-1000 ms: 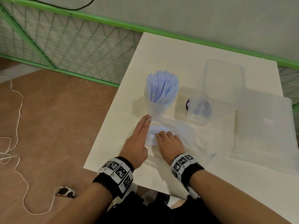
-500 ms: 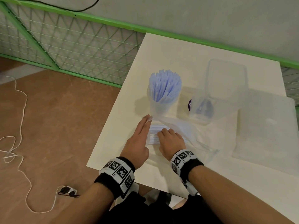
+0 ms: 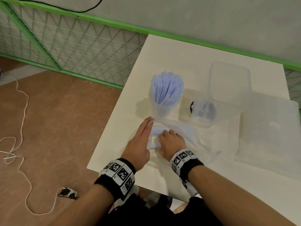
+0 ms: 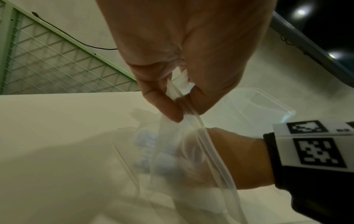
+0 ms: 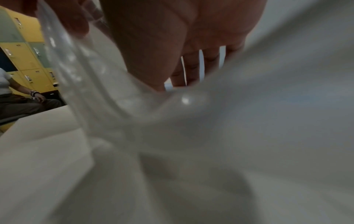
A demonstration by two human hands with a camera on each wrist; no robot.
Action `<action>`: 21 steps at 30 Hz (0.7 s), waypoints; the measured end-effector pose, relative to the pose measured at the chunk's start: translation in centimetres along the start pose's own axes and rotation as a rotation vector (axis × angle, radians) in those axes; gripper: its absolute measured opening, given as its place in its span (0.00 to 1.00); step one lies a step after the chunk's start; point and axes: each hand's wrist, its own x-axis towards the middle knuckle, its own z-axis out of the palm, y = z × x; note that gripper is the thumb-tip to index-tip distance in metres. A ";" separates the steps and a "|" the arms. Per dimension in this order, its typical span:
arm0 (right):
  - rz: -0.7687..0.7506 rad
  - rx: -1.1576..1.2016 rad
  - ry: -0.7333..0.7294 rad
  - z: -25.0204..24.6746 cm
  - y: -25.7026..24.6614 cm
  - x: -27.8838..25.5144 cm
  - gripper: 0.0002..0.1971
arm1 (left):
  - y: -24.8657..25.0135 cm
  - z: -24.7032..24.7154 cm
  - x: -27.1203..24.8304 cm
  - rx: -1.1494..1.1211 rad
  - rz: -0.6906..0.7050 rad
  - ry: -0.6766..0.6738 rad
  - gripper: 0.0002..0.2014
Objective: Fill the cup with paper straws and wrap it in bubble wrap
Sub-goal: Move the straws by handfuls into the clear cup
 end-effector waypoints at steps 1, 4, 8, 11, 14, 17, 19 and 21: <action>-0.002 -0.016 -0.016 0.0 0.0 0.1 0.16 | 0.0 0.0 0.0 0.002 -0.004 0.003 0.52; -0.004 -0.025 -0.030 0.0 -0.2 0.2 0.17 | 0.0 0.0 0.0 -0.002 -0.013 0.007 0.52; -0.023 -0.001 0.036 0.0 -0.4 0.2 0.23 | 0.1 0.0 0.0 -0.001 -0.016 -0.003 0.52; -0.010 0.008 0.027 0.0 -0.3 0.1 0.22 | 0.0 0.0 0.2 -0.005 -0.028 -0.005 0.52; -0.006 0.009 0.019 0.0 -0.4 0.3 0.20 | 0.0 -0.1 0.3 0.004 -0.020 -0.011 0.52; -0.010 0.012 0.006 -0.2 -0.5 0.5 0.19 | 0.1 -0.3 0.2 0.009 -0.023 -0.011 0.52; -0.008 0.027 0.007 -0.2 -0.4 0.5 0.20 | 0.2 -0.4 0.1 0.014 -0.030 -0.011 0.52; -0.009 0.032 0.011 -0.1 -0.4 0.5 0.21 | 0.2 -0.4 0.0 0.020 -0.028 -0.009 0.52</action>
